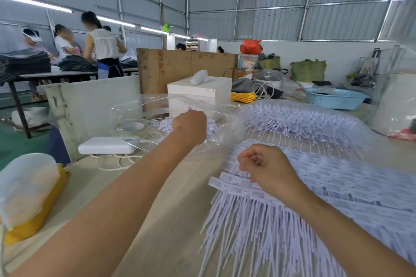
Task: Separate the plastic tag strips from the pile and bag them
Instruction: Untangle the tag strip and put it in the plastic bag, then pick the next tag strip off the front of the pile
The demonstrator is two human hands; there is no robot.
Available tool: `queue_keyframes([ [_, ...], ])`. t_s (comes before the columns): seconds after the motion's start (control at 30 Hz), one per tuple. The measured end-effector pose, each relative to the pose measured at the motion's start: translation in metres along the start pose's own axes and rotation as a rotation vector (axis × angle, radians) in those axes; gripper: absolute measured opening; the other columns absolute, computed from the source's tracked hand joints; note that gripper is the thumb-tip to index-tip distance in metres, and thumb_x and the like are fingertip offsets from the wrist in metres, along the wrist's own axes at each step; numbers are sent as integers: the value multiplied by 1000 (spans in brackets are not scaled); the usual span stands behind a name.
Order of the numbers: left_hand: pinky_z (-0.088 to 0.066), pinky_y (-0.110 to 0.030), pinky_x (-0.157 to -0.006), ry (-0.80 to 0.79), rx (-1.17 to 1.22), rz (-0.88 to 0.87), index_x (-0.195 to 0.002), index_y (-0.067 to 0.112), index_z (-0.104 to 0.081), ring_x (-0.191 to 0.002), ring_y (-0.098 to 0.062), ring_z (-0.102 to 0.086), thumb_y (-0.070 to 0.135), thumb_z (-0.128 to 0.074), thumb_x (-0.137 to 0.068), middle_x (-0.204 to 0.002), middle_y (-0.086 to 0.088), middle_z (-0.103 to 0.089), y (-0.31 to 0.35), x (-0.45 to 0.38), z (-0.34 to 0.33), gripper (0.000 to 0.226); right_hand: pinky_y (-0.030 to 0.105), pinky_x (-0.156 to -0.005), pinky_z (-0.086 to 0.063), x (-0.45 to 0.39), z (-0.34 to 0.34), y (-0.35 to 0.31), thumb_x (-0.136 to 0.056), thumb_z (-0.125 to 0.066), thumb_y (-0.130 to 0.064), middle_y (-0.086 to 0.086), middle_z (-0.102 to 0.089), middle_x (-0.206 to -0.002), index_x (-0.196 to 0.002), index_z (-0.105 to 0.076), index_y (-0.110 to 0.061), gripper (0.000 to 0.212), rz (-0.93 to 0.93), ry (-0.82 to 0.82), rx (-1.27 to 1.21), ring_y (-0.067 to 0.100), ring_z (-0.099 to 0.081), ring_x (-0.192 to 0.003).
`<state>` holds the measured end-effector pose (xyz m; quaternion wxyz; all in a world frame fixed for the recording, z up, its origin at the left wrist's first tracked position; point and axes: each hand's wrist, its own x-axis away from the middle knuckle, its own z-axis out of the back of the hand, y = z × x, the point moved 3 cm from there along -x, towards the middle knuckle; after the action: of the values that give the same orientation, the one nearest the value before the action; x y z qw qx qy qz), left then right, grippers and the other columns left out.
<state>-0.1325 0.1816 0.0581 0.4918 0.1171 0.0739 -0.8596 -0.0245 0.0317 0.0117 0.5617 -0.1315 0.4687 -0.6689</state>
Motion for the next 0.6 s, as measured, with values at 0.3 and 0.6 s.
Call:
queue_keyframes([
  [0.3,-44,-20,-72,-124,435,-635,-90,16,-71,-76,-9,-57,24,-62,-89,-86,3,-67,117,101,19,12,28,-66,-49,65,96,30,-87,-60,-6,-10,-57,-61,-76,-66,-10,13,-90,238,189,15,-59,-65],
  [0.6,-40,-40,-99,-102,300,-708,-132,18,-51,-119,-28,-44,48,-51,-91,-126,-9,-49,197,88,-19,51,24,-71,-40,117,174,79,-87,-53,-7,5,-66,-87,-87,-67,-6,14,-315,424,534,16,-52,-75],
])
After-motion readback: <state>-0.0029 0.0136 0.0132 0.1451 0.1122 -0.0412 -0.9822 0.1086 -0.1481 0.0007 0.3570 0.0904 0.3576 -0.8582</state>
